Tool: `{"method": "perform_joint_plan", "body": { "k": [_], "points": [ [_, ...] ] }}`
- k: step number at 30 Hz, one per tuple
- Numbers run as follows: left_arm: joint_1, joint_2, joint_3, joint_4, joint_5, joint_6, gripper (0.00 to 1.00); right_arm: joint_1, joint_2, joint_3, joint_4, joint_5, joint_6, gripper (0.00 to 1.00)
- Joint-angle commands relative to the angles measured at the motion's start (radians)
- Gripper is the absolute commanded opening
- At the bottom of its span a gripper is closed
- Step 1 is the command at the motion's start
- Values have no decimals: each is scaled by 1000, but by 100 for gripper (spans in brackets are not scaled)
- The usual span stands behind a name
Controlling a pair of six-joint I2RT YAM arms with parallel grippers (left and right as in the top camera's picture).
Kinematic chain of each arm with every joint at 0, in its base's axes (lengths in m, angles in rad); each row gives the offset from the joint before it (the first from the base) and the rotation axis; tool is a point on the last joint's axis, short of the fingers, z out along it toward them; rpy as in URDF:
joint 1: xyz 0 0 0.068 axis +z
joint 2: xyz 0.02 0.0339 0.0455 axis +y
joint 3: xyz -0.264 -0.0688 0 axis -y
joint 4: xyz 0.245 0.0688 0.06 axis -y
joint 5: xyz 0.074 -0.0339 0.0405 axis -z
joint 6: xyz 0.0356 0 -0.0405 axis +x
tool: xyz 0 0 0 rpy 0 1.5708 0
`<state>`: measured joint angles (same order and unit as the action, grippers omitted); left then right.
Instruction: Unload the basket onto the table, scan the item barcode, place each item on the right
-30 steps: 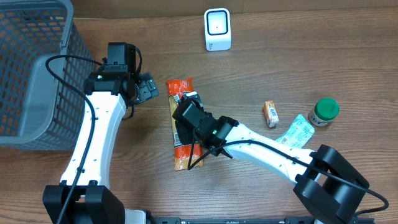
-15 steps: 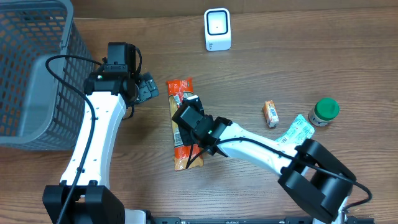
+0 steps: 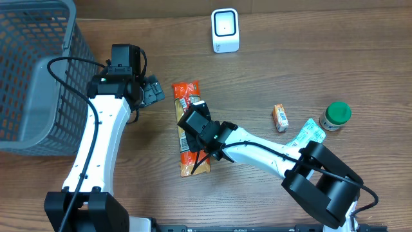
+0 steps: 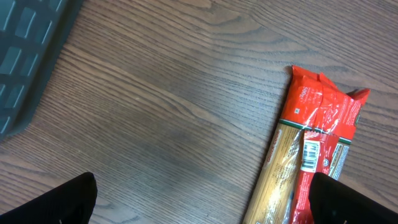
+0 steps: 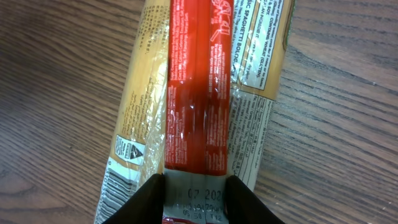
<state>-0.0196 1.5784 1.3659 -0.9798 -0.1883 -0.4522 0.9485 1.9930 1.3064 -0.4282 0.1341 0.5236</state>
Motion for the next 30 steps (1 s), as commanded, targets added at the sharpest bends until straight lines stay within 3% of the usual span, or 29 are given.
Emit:
{"method": "perform_joint_plan", "body": {
  "k": [1,3,6,7,13,19,24,30],
  "points": [
    [0,5,2,1,-10,11,100,-6,13,23,4,-15,4,33],
    [0,5,2,1,-10,11,100,-6,13,23,4,-15,4,30],
    [0,5,2,1,-10,11,100,-6,13,23,-2,-15,4,5],
    [0,5,2,1,-10,11,100,-6,12,23,-5,-15,3,4],
    [0,5,2,1,-10,11,100,-17,-38,23,-38,-15,-42,4],
    [0,5,2,1,-10,11,100,-18,-97,23,-112,-24,-247,4],
    [0,5,2,1,-10,11,100,-18,-102,23,-248,-27,-317,4],
    [0,5,2,1,-10,11,100,-18,-102,23,-311,-231,-514,4]
  ]
}}
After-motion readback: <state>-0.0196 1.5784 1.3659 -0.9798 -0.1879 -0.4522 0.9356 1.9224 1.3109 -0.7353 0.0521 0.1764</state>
